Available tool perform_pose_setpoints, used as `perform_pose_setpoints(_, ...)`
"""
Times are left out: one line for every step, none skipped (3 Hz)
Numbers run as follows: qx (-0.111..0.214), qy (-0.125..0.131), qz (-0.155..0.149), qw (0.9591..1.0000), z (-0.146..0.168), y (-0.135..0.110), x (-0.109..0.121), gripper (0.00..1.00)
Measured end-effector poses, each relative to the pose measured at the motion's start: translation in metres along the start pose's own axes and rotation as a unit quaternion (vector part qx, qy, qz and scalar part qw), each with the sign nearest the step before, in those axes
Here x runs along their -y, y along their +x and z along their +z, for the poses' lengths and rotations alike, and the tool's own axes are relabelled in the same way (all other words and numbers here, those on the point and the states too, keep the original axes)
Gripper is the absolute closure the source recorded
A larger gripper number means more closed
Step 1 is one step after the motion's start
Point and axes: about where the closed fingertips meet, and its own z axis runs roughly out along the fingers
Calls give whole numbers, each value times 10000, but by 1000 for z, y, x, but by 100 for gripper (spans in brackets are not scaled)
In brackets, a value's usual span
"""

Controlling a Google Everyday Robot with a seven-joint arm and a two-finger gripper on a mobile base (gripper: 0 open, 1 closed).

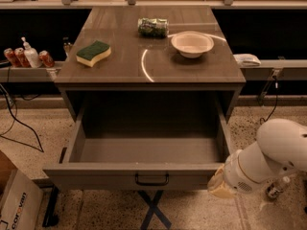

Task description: Close top drawer

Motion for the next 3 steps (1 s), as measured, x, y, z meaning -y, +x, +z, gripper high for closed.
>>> perform_pose_setpoints(0,284,-10,9996,-8,-4,39,100)
perform_pose_setpoints(20,330,-18,9995,-11,-6,43,100)
perform_pose_setpoints(37,550,99,9984,-4,-8,51,100)
